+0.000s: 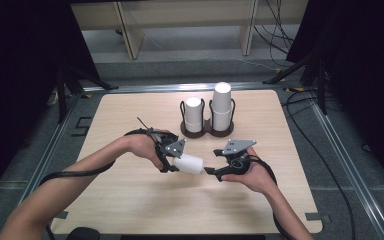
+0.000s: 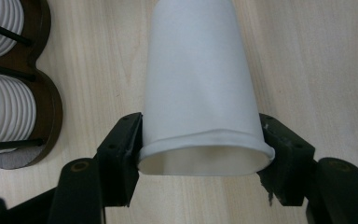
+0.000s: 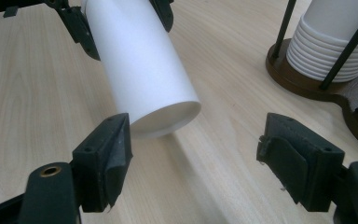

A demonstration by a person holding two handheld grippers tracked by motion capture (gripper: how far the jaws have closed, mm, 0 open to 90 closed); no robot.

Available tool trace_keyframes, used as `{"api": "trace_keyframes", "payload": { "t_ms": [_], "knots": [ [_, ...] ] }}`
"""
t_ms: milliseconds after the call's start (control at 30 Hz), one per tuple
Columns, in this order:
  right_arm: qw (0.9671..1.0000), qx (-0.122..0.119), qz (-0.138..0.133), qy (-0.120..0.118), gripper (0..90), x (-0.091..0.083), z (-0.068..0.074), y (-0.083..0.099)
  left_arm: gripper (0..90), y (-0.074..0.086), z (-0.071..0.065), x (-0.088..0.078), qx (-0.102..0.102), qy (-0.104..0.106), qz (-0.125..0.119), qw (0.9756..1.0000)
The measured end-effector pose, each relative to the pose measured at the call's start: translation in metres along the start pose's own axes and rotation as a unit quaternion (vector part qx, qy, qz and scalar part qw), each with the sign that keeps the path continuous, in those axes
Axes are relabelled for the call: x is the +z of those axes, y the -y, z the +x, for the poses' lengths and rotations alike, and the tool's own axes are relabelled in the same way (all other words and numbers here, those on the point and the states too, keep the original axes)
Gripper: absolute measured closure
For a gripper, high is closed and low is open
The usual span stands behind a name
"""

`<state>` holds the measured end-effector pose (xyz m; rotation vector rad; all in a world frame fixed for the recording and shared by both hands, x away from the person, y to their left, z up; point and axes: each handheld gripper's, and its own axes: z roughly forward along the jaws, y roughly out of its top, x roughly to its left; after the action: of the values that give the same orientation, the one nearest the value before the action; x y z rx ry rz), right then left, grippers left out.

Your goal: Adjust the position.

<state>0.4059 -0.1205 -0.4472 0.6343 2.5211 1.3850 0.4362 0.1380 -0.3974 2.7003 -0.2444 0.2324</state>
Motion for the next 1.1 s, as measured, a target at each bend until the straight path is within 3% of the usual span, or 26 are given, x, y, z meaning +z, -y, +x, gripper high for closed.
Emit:
{"api": "trace_keyframes", "payload": {
  "t_ms": [133, 233, 333, 367, 600, 867, 933, 967, 1100],
  "knots": [
    [1.0000, 0.004, 0.002, -0.002, 24.9, 0.002, 0.003, -0.002, 37.2, -0.001, 0.001, -0.001, 0.002, 0.001, 0.004, 1.0000],
    [1.0000, -0.008, 0.000, -0.002, 24.9, 0.004, 0.002, -0.004, 37.2, -0.002, 0.001, -0.001, -0.001, 0.001, 0.003, 1.0000],
    [1.0000, 0.001, 0.003, -0.006, 24.9, 0.005, 0.004, -0.007, 37.1, -0.003, 0.001, -0.002, -0.001, 0.003, 0.007, 1.0000],
    [0.9999, -0.010, -0.003, -0.003, 24.9, 0.006, 0.003, -0.007, 37.2, -0.003, 0.001, -0.002, -0.001, 0.004, 0.008, 1.0000],
    [0.9998, -0.014, 0.004, -0.011, 25.1, 0.008, 0.005, -0.014, 37.2, -0.005, 0.002, -0.002, -0.003, 0.003, 0.015, 0.9999],
    [0.9991, -0.035, 0.008, -0.020, 25.3, 0.014, 0.009, -0.025, 37.2, -0.009, 0.001, -0.001, 0.003, 0.008, 0.022, 0.9997],
    [0.9994, -0.023, 0.015, -0.020, 25.3, 0.016, 0.012, -0.025, 37.2, -0.010, 0.002, -0.001, 0.004, 0.009, 0.022, 0.9997],
    [0.9988, -0.043, 0.013, -0.019, 25.3, 0.018, 0.009, -0.026, 37.2, -0.010, 0.002, -0.001, 0.005, 0.009, 0.023, 0.9997],
    [0.9986, -0.045, 0.019, -0.022, 25.2, 0.023, 0.012, -0.027, 37.2, -0.012, 0.003, -0.002, 0.007, 0.010, 0.026, 0.9996]
  ]
}}
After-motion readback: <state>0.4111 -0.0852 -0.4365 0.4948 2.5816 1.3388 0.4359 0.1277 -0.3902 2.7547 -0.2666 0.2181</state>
